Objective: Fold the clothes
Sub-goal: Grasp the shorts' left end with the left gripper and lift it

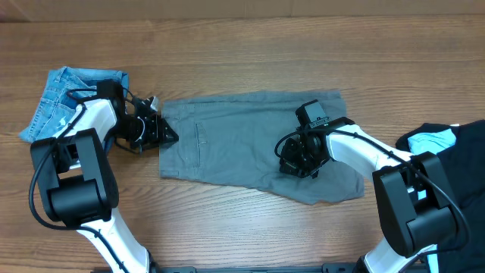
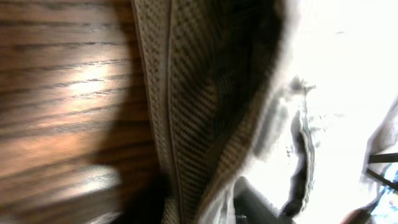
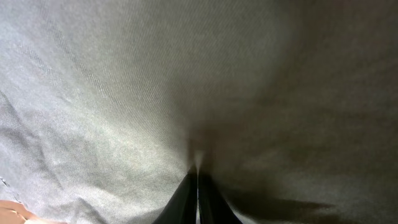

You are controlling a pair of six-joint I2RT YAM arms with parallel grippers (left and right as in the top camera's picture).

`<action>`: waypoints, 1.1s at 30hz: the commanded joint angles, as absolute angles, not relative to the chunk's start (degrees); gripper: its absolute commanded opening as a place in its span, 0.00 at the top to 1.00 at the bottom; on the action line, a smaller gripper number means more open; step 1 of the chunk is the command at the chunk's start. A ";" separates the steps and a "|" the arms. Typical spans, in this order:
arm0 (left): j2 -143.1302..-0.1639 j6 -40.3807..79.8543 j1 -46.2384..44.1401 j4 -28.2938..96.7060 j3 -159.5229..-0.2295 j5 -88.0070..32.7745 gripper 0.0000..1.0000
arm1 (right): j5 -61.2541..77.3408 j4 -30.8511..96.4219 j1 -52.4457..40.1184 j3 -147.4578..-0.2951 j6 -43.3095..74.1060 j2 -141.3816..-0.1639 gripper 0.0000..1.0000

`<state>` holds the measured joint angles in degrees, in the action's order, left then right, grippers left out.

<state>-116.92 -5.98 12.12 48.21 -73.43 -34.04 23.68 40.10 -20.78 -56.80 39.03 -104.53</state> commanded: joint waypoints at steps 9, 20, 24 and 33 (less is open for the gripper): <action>-117.89 -3.75 3.97 44.34 -69.80 -24.40 0.34 | 22.57 40.99 -21.37 -56.23 39.48 -106.52 0.93; -117.69 -1.63 3.70 44.82 -70.35 -24.45 0.96 | 22.76 42.00 -21.34 -56.49 39.44 -106.52 0.95; -116.92 -1.78 6.42 55.48 -77.82 -23.20 0.96 | 22.70 50.83 -20.47 -59.86 40.34 -105.56 0.96; -114.61 -4.32 9.45 87.05 -111.31 -10.48 0.96 | 20.53 58.83 -17.23 -66.11 34.72 -91.96 0.96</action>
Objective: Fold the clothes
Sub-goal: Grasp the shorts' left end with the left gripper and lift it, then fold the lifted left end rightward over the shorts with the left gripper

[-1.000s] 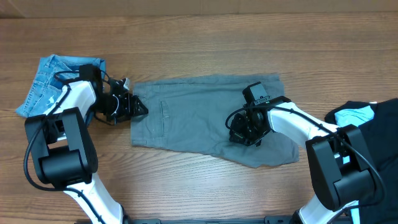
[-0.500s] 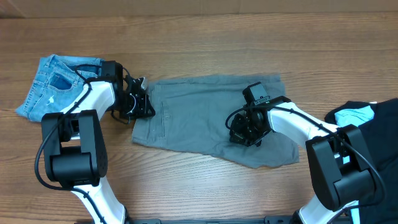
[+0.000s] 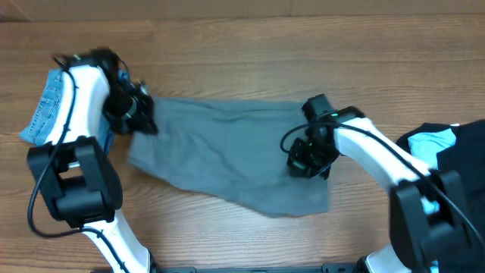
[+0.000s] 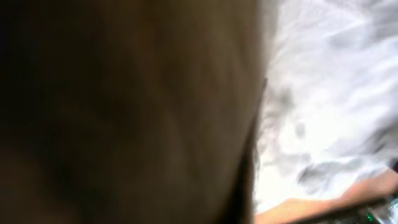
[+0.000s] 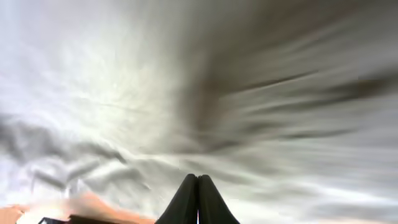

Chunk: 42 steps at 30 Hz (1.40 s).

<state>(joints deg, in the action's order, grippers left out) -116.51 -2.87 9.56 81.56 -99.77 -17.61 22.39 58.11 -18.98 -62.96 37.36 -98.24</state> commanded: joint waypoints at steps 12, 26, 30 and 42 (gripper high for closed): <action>-114.76 4.82 -9.02 93.32 -120.38 -11.55 0.96 | 18.59 63.75 -7.73 -66.67 26.89 -86.15 0.96; -116.81 17.30 -30.26 87.79 -109.38 -2.68 0.95 | 9.98 64.77 -7.75 -66.67 26.52 -86.15 0.94; -116.81 22.81 -31.55 79.31 -101.23 -3.62 0.82 | 9.85 64.86 -7.75 -66.67 26.50 -86.15 0.94; -116.46 21.23 -25.74 82.65 -109.30 -8.78 0.39 | 12.34 64.64 -7.81 -66.65 21.08 -86.15 0.87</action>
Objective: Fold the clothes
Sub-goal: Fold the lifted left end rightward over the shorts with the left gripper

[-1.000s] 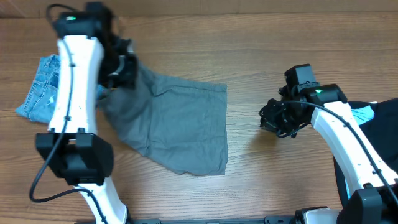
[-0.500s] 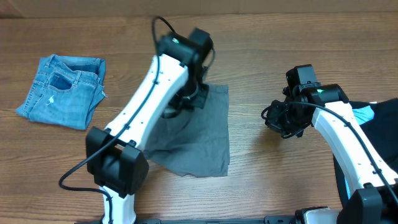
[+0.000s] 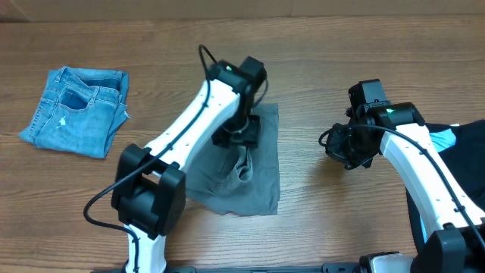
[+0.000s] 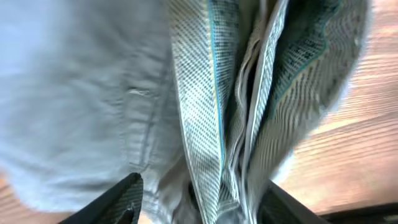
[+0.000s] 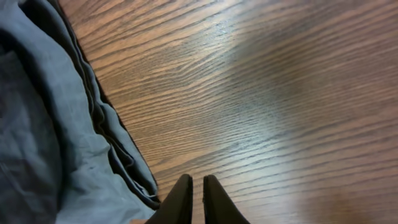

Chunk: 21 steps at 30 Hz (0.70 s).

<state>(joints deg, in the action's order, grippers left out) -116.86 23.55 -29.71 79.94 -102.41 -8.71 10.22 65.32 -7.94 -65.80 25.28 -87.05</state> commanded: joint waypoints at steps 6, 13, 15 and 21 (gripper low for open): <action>-116.46 17.93 -19.68 86.67 -115.26 -4.47 0.30 | 35.35 59.27 -8.56 -66.65 9.96 -86.15 0.72; -116.51 13.52 -16.14 85.86 -113.10 -7.55 0.62 | 33.08 52.86 -16.47 -66.08 12.86 -86.43 0.55; -116.51 11.03 -16.49 86.08 -111.00 -7.53 0.58 | 25.32 51.09 -19.64 -65.23 18.76 -87.09 0.49; -116.51 8.95 -16.51 85.03 -98.32 -7.42 0.50 | 20.86 43.24 -28.62 -60.34 21.56 -91.77 0.44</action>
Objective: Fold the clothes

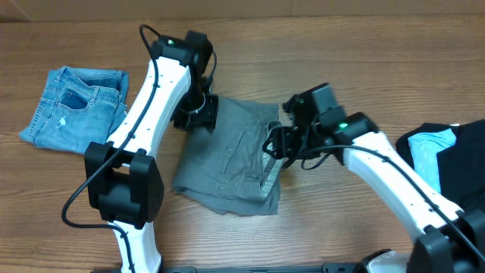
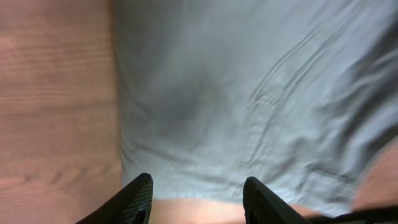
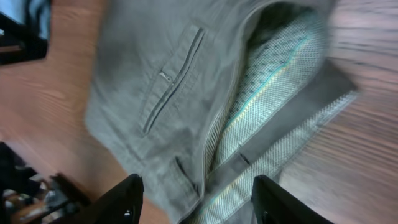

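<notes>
Grey shorts (image 1: 226, 161) lie folded in the middle of the table, back pocket (image 3: 171, 84) up. The checked waistband lining (image 3: 268, 79) shows along their right edge. My left gripper (image 1: 195, 115) sits at the shorts' upper left edge. In the left wrist view this gripper (image 2: 199, 200) is open over grey cloth (image 2: 249, 81), holding nothing. My right gripper (image 1: 274, 144) is at the shorts' right edge. In the right wrist view it (image 3: 202, 202) is open above the waistband, with nothing between its fingers.
Folded blue jeans (image 1: 76, 110) lie at the far left of the wooden table (image 1: 318, 45). A black garment with a light blue piece (image 1: 447, 152) lies at the right edge, beside my right arm.
My left gripper has gone from the shorts' right half to their upper left edge. My right gripper, then shut over bare wood, is now open at the shorts' right edge. The shorts lie flatter.
The shorts lay spread out, my left gripper at their left end and my right gripper shut on their right part. Then the cloth was shifted left and rumpled. Later it lay folded at centre, right gripper away. Now both grippers are open at its edges.
</notes>
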You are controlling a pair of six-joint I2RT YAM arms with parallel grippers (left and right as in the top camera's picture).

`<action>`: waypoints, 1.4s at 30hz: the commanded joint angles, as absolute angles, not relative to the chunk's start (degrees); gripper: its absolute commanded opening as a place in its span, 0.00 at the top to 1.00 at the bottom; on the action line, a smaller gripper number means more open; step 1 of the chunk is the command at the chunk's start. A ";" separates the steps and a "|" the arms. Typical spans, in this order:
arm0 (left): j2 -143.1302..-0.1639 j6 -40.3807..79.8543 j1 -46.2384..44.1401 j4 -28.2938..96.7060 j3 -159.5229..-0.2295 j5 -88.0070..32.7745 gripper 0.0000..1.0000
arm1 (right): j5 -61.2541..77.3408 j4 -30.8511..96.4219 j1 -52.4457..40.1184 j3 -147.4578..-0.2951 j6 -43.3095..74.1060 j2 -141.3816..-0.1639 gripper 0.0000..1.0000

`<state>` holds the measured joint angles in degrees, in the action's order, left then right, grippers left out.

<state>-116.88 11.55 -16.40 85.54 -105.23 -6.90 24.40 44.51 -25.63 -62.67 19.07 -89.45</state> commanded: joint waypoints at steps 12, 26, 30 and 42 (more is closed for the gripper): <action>-116.51 8.99 -16.47 74.32 -77.28 -4.03 0.45 | 16.16 49.21 -30.20 -59.86 25.30 -96.36 0.96; -116.51 10.74 -16.47 69.73 -73.97 -5.52 0.45 | 37.21 46.48 -31.86 -59.86 14.98 -95.15 0.47; -116.51 10.72 -16.47 69.91 -73.97 -5.58 0.45 | 39.05 46.61 -32.47 -59.86 14.90 -95.15 0.47; -116.51 10.72 -16.47 71.22 -73.97 -5.56 0.44 | 46.63 52.58 -19.53 -60.10 7.29 -92.07 0.44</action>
